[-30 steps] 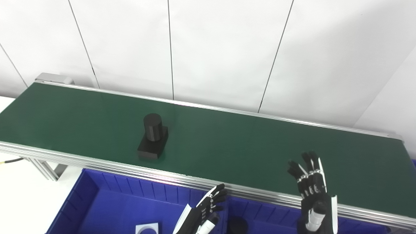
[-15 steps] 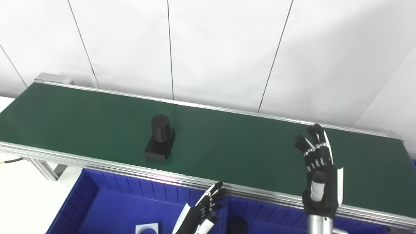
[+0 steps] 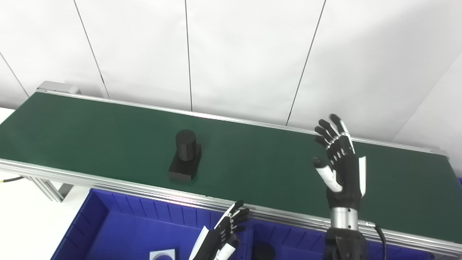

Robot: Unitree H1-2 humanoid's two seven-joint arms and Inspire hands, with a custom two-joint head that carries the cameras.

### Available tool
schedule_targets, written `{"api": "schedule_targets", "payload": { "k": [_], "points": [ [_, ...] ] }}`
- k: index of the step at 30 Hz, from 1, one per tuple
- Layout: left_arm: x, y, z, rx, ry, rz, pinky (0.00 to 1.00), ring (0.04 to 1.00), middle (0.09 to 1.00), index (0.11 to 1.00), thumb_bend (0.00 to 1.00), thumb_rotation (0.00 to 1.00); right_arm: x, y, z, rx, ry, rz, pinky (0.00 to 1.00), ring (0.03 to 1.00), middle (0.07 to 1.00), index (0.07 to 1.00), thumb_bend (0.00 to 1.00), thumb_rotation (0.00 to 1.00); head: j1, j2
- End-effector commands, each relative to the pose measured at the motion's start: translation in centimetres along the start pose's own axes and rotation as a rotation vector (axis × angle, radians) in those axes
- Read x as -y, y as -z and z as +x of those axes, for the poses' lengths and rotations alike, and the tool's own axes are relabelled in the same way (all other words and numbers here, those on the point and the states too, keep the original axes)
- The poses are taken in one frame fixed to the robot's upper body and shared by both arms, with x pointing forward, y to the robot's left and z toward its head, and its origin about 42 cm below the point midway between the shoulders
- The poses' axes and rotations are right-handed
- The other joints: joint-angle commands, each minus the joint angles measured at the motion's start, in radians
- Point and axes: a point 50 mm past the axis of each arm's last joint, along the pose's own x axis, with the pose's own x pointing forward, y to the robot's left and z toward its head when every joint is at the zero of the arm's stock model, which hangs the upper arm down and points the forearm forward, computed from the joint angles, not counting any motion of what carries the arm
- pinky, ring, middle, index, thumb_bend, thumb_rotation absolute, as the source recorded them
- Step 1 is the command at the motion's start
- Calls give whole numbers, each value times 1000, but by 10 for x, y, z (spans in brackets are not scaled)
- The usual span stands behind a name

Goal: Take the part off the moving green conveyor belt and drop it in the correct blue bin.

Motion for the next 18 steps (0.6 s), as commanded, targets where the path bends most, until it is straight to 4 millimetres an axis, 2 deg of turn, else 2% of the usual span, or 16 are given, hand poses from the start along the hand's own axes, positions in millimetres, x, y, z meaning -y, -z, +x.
{"api": "schedule_targets", "payload": {
  "k": [1, 5, 10, 12, 16, 18],
  "points": [
    [17, -12, 6, 76, 7, -21, 821, 876, 894, 957, 636, 908, -2, -15, 19, 60, -16, -3, 807, 828, 826, 775, 893, 648, 6, 1],
    [22, -15, 7, 86, -1, -22, 811, 872, 888, 956, 639, 900, -3, -15, 29, 55, -47, 19, 775, 808, 817, 773, 880, 627, 21, 1],
    [27, -16, 8, 92, -2, -30, 811, 869, 886, 958, 642, 894, -7, -11, 41, 41, -98, 22, 684, 791, 837, 797, 882, 609, 34, 3],
    [28, -17, 8, 93, 0, -30, 805, 861, 882, 955, 635, 888, -11, -9, 50, 33, -123, 16, 652, 772, 844, 803, 874, 577, 30, 5],
    [30, -18, 7, 96, 0, -20, 791, 856, 880, 957, 614, 887, -21, -3, 64, 26, -162, -11, 634, 763, 855, 812, 929, 587, 33, 7],
    [31, -18, 7, 96, 1, -29, 796, 860, 883, 959, 612, 879, -27, 1, 70, 21, -179, -34, 618, 755, 863, 822, 918, 582, 37, 7]
  ]
}}
